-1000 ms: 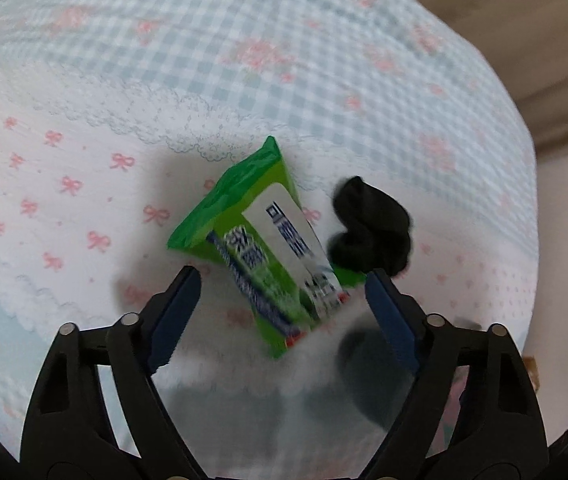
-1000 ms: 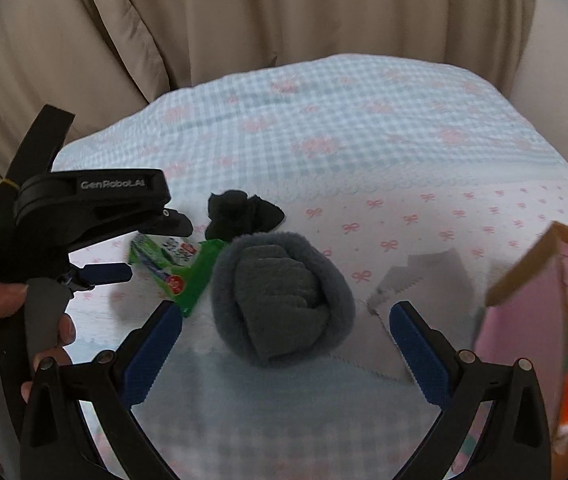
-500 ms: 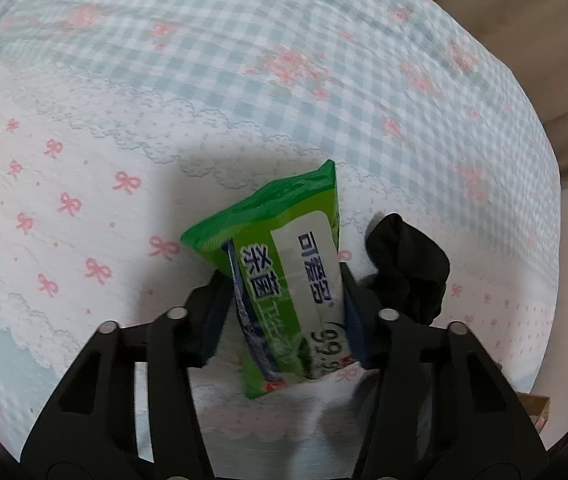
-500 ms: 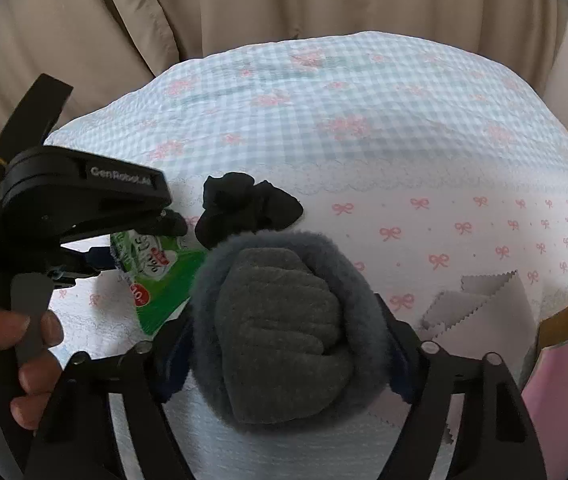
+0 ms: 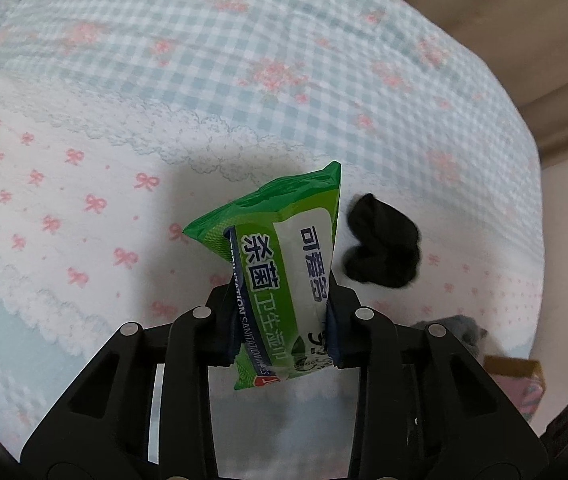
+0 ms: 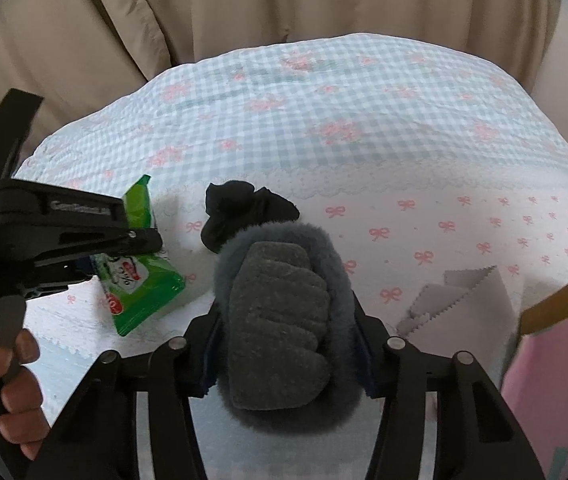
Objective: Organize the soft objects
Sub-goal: 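Grasp the green wipes pack with the left tool while the right tool grasps the grey sock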
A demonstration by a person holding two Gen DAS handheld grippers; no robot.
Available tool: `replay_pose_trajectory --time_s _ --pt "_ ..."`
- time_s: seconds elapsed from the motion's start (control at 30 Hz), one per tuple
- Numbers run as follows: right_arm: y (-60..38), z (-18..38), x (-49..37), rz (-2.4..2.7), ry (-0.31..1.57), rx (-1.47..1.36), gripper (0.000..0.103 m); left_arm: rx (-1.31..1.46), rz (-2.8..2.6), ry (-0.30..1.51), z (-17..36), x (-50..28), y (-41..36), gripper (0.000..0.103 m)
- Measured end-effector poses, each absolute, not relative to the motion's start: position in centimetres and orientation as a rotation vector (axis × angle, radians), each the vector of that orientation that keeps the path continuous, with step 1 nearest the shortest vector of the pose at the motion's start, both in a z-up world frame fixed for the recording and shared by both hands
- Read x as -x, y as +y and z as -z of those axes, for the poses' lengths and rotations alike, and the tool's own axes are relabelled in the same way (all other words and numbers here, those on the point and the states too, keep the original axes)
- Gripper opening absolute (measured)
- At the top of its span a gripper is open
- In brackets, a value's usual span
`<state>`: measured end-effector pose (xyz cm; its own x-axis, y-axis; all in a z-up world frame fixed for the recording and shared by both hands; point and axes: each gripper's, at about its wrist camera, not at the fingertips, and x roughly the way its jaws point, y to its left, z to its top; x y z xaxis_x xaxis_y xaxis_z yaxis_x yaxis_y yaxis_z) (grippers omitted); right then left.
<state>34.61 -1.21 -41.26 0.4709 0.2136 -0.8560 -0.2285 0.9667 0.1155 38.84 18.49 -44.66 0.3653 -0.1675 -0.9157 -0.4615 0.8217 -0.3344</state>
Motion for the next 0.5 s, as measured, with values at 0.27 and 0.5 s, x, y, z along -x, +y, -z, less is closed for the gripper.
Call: replay_pose_trajectory --time_s 0.27,0.5 --pt "-2.0 33.7 -31.7 -0.244 0.996 -0.012 0.049 0.592 -0.164 1.162 36.0 -34.8 18.6 0.029" --pt "-3.0 24.2 -26.5 -0.209 0.920 -0.027 0.049 0.489 -0.055 1.105 26.2 -29.6 16.7 0.029"
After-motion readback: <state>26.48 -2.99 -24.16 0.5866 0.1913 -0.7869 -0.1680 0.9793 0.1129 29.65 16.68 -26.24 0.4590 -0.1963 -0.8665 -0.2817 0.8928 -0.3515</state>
